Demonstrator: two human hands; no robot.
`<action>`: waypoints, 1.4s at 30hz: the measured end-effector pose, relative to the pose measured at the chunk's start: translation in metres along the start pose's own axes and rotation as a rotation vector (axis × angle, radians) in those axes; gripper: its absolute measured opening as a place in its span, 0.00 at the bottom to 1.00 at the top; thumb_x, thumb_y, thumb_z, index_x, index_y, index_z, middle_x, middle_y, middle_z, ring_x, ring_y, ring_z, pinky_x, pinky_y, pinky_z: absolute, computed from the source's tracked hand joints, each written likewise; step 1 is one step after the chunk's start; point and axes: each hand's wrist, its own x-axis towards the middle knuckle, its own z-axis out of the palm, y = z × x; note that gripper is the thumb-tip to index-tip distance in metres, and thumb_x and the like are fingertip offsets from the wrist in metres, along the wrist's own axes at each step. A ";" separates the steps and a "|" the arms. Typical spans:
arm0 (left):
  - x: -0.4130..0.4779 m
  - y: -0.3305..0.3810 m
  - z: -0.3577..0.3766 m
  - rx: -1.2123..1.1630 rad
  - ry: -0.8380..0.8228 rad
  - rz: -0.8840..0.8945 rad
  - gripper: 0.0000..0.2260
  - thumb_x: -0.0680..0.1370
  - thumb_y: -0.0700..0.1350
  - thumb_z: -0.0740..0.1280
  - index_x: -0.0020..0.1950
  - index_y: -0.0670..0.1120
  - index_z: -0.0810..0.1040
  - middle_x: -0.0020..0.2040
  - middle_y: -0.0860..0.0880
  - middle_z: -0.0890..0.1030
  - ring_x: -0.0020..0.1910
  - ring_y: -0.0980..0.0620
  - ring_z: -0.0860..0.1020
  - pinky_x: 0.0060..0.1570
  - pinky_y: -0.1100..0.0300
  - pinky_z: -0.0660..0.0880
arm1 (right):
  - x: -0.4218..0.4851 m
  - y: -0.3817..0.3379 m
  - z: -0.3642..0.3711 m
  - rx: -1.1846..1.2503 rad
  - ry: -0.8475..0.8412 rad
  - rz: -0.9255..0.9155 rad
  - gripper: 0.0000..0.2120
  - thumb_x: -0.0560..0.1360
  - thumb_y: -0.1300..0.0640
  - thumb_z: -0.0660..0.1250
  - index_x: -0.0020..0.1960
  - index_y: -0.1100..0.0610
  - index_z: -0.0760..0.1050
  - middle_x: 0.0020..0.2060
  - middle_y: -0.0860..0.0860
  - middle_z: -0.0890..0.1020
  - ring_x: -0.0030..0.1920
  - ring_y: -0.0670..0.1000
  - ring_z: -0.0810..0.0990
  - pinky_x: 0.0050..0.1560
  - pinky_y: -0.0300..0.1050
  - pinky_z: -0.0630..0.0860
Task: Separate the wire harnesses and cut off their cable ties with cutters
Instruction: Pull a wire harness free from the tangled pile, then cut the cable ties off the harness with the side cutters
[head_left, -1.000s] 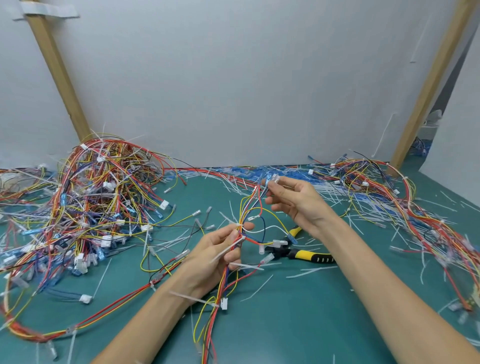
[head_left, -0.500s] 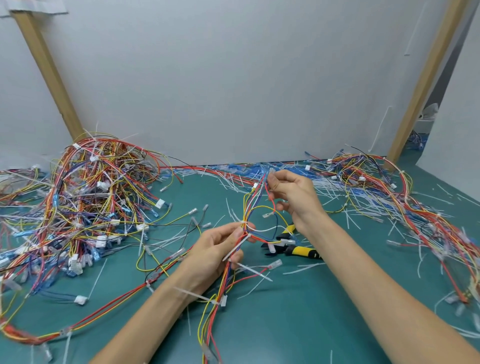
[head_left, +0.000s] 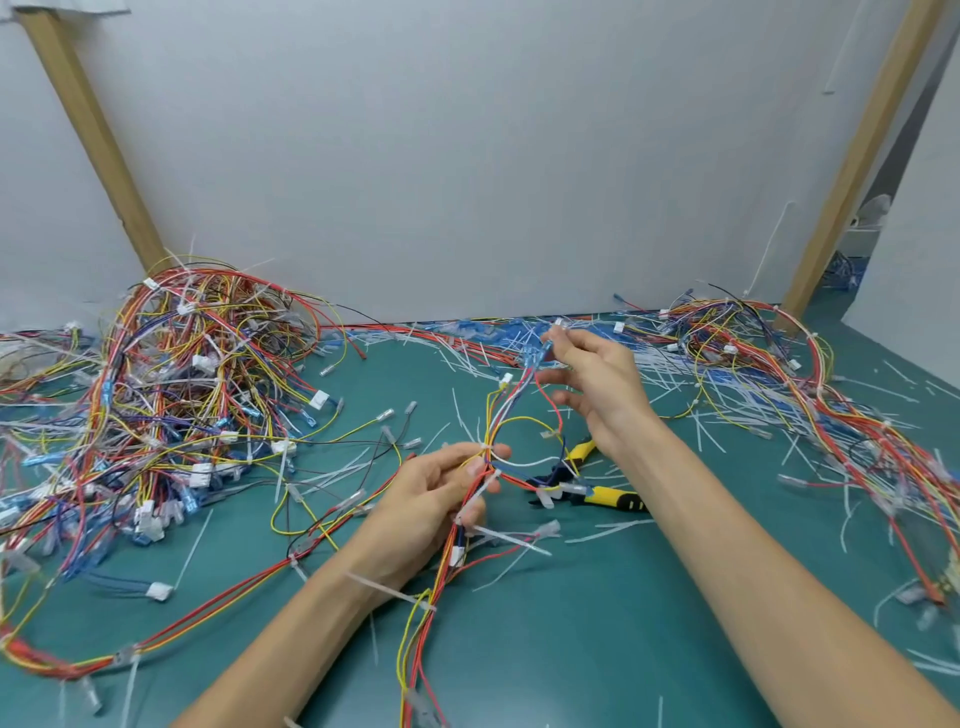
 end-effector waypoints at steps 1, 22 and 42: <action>0.000 0.000 0.000 -0.019 0.015 -0.007 0.15 0.79 0.43 0.64 0.63 0.39 0.79 0.38 0.49 0.78 0.27 0.56 0.69 0.29 0.68 0.65 | 0.000 0.001 0.000 -0.015 -0.036 0.024 0.06 0.82 0.57 0.66 0.52 0.59 0.80 0.38 0.48 0.84 0.31 0.46 0.82 0.26 0.36 0.72; -0.003 0.022 0.006 0.245 0.351 0.140 0.07 0.79 0.44 0.70 0.51 0.43 0.85 0.34 0.56 0.79 0.32 0.60 0.72 0.35 0.68 0.65 | -0.064 0.017 -0.088 -1.549 -0.467 -0.164 0.31 0.78 0.33 0.59 0.78 0.40 0.58 0.73 0.43 0.68 0.74 0.47 0.64 0.72 0.50 0.59; 0.092 0.261 0.082 1.962 -0.280 0.399 0.09 0.77 0.38 0.69 0.51 0.50 0.86 0.47 0.45 0.83 0.50 0.44 0.79 0.51 0.54 0.74 | -0.058 0.042 -0.085 -1.619 -0.266 -0.456 0.35 0.71 0.24 0.47 0.68 0.42 0.70 0.67 0.46 0.66 0.69 0.51 0.60 0.71 0.48 0.59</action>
